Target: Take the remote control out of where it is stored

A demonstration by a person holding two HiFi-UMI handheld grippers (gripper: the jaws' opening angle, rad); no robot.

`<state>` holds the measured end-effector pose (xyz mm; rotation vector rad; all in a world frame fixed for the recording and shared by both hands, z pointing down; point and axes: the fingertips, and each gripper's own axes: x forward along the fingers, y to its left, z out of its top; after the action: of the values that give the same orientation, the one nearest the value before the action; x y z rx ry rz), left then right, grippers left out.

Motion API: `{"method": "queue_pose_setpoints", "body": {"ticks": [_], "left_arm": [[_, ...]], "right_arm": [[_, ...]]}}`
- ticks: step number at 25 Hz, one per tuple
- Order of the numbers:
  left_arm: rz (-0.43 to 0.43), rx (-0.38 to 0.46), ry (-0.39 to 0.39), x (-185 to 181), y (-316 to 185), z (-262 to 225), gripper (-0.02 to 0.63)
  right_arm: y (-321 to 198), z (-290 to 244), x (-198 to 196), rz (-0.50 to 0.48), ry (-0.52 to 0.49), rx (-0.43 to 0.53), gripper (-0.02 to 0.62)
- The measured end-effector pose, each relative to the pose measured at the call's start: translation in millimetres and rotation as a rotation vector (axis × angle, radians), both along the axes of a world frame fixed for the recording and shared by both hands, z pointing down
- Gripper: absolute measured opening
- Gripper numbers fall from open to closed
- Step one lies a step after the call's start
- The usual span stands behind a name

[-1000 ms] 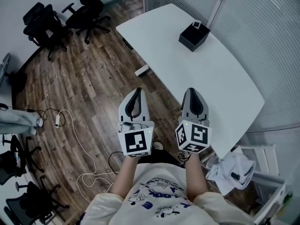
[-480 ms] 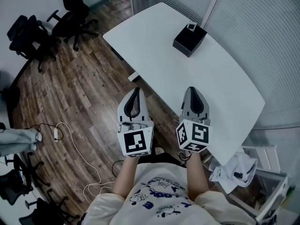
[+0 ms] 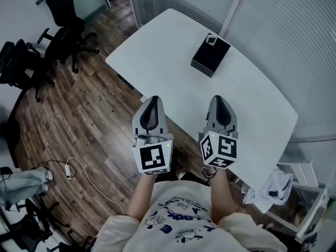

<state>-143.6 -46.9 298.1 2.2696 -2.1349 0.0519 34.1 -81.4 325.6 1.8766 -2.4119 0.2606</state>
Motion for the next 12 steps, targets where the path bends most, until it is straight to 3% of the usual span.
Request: {"method": "queue_pose_setpoints", "body": {"ticks": [7, 12], "left_arm": [[0.094, -0.024, -0.033, -13.7, -57.4, 6.7, 0.017], [0.129, -0.028, -0.016, -18.7, -86.4, 12.4, 0.017]], "right_arm": [[-49.1, 1.7, -15.8, 0.069, 0.007, 0.002, 0.034], [-68.8, 5.0, -18.2, 0.101, 0.019, -0.006, 0.034]]}}
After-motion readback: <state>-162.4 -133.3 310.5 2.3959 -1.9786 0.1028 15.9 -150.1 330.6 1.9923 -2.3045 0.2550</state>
